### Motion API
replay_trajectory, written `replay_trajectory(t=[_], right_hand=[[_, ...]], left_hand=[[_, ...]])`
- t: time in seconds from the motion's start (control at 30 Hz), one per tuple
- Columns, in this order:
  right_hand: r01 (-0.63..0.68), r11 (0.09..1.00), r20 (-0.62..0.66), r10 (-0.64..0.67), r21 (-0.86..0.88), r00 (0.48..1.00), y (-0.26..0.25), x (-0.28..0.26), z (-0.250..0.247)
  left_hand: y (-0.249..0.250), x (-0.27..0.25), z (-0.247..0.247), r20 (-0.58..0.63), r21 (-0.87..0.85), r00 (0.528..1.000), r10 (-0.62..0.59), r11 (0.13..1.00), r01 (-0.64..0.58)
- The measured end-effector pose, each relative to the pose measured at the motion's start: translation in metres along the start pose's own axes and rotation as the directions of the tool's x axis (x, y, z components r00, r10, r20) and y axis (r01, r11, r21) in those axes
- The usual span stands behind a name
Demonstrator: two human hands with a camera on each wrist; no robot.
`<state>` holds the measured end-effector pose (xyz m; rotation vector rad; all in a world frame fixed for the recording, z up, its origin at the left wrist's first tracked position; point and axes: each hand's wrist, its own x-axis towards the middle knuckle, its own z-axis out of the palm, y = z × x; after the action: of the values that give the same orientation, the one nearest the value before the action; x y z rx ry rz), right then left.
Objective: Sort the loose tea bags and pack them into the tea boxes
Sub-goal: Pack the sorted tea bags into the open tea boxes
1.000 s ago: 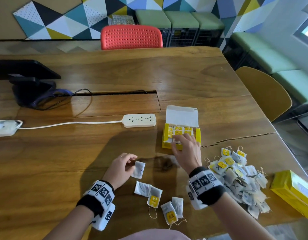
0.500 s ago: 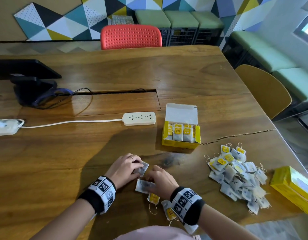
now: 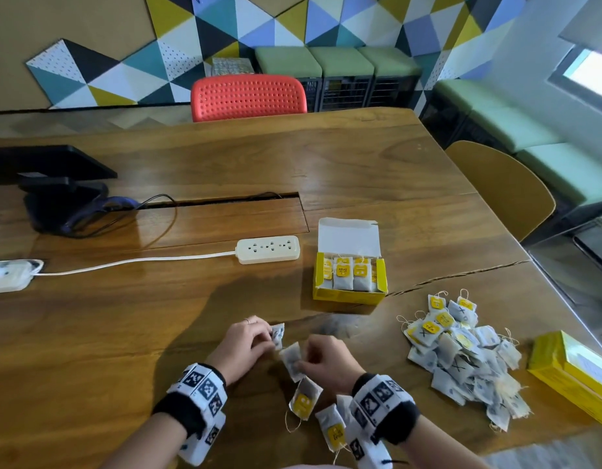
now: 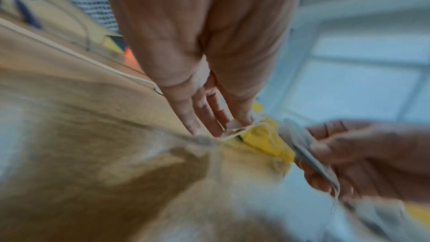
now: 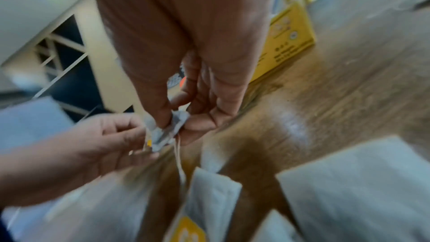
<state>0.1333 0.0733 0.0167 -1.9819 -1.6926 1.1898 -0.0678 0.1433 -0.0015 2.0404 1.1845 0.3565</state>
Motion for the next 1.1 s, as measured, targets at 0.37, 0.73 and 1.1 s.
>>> replay_trajectory(t=[0.37,0.73,1.1], right_hand=[[-0.047,0.808,0.044,0.026,0.587,0.999,-0.024,0.001,-0.024],[0.062,0.924,-0.175,0.006,0.378,0.985,-0.022,0.007,-0.027],[0.290,0.883,-0.074,-0.283,0.368,0.956,-0.029,0.007,-0.038]], left_hand=[[0.027,0.000,-0.018,0.312,-0.788,0.925,-0.215,0.486,0.379],[0.032,0.006,-0.015,0.222,-0.827,0.917,-0.331,0.434,0.357],[0.052,0.009,-0.019,0.337,-0.806,0.898,-0.283,0.407,0.431]])
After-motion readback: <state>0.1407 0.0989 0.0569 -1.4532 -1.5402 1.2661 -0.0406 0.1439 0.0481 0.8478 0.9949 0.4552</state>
